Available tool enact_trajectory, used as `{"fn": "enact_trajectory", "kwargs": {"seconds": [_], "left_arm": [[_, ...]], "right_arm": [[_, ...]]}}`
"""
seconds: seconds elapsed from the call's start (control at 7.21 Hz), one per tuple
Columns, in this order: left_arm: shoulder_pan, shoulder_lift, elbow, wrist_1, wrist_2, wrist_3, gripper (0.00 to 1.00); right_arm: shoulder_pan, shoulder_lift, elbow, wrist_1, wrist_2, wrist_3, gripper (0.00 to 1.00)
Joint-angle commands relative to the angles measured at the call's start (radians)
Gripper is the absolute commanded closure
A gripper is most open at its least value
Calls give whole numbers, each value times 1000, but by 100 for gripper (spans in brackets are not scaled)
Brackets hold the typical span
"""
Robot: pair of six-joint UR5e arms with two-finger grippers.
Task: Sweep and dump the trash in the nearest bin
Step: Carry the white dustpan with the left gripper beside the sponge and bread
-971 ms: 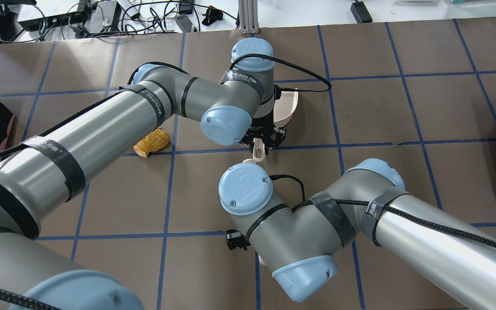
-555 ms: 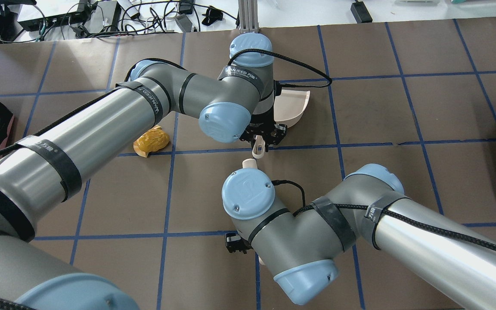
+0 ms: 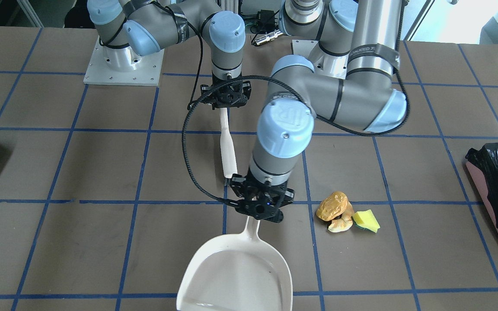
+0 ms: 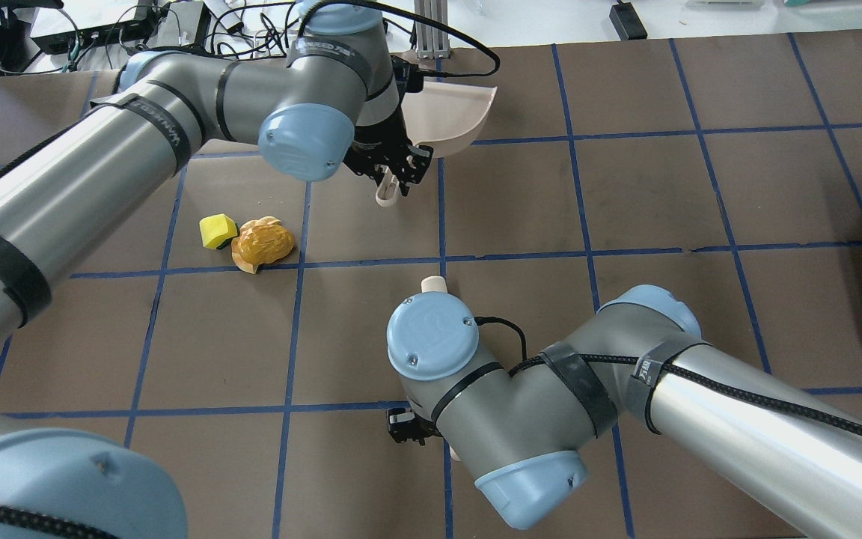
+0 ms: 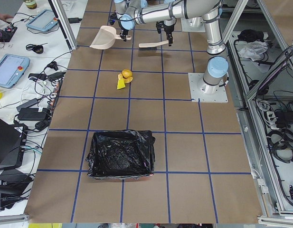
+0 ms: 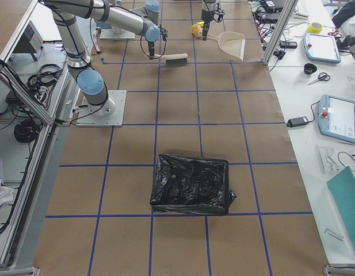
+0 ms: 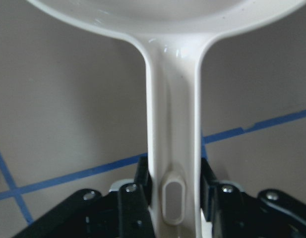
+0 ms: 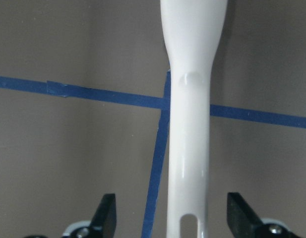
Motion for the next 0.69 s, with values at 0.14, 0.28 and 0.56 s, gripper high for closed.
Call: {"fn": "enact_trajectory", "kwargs": {"seconds": [0.14, 0.28, 0.56], "left_arm": [[274, 96, 11, -147, 11, 360, 100], [366, 125, 14, -214, 23, 512, 100], [489, 147, 11, -243, 153, 826, 100]], "right_arm": [[0, 1, -2, 9, -1, 0, 50], [0, 1, -2, 14, -1, 1, 88], [0, -4, -3, 16, -1, 4, 100]]}}
